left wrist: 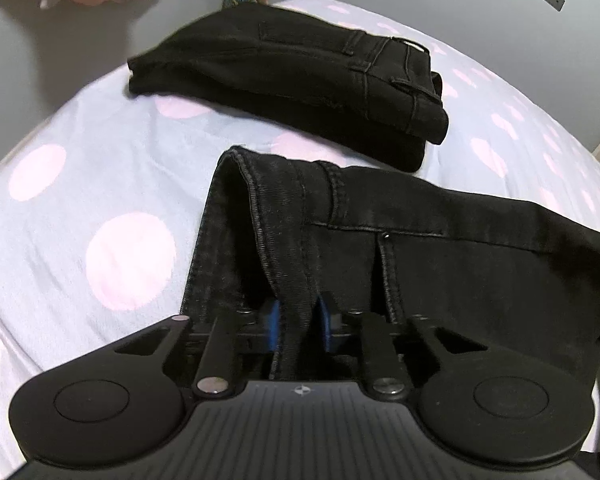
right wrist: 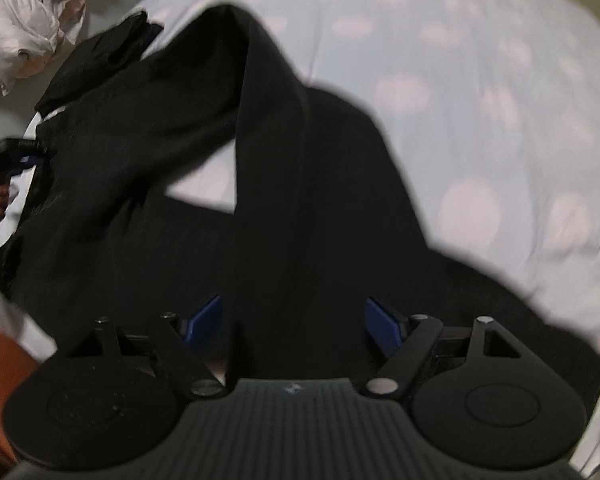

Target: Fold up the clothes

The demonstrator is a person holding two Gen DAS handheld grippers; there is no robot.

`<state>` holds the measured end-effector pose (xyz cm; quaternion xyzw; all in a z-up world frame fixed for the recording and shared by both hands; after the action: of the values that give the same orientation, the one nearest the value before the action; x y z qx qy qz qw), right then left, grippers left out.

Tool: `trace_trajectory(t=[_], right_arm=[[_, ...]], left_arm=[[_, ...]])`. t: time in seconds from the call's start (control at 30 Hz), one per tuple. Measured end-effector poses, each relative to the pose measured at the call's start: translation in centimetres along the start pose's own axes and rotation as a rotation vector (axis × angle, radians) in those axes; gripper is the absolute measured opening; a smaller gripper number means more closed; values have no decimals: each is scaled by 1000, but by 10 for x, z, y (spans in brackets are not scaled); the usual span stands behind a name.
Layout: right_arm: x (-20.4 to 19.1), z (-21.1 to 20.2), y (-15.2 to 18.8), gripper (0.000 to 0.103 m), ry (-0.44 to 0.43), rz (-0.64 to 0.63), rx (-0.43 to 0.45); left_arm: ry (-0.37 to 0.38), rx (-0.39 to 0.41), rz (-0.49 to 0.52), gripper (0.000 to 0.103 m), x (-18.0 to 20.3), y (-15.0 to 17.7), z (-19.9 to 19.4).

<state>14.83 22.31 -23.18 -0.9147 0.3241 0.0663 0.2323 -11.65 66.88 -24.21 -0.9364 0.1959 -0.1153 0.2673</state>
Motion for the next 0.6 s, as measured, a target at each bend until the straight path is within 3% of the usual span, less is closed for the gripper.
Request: trace_trajectory(t=[0.07,0.1,0.13,0.23,0.47,0.6], right_arm=[[-5,7,9,78,15,-26,-22],[-8,11,12,61,27,-44,-33],[-11,14,15,28,39,-63,-44],[-5,-1,10,4,78,-83,-12],[51,-97,-59,4,270,-92,204],[111,-113,-122,4,409,-79,272]], left_arm=[[-31,30,23,20,7,0,-8],[-37,45,26,19,9,-2,-14],[-39,59,27,19,11,-5,-20],[-38,91,30,18,12,-15,-37],[-45,129,48,17,17,-35,-59],[-75,123,54,17,22,-38,-52]])
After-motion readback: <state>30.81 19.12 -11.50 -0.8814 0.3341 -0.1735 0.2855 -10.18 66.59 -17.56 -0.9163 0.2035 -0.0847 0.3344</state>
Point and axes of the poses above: each gripper's, at about its wrist camera, not at the fingertips, and z roughly the way its jaws point, x to its right, y to its underside, the point moved 7 cm from there along z, roughly the way its jaws point, and after that the axes turned 5 degrees about -y, right-handed, at the moved point
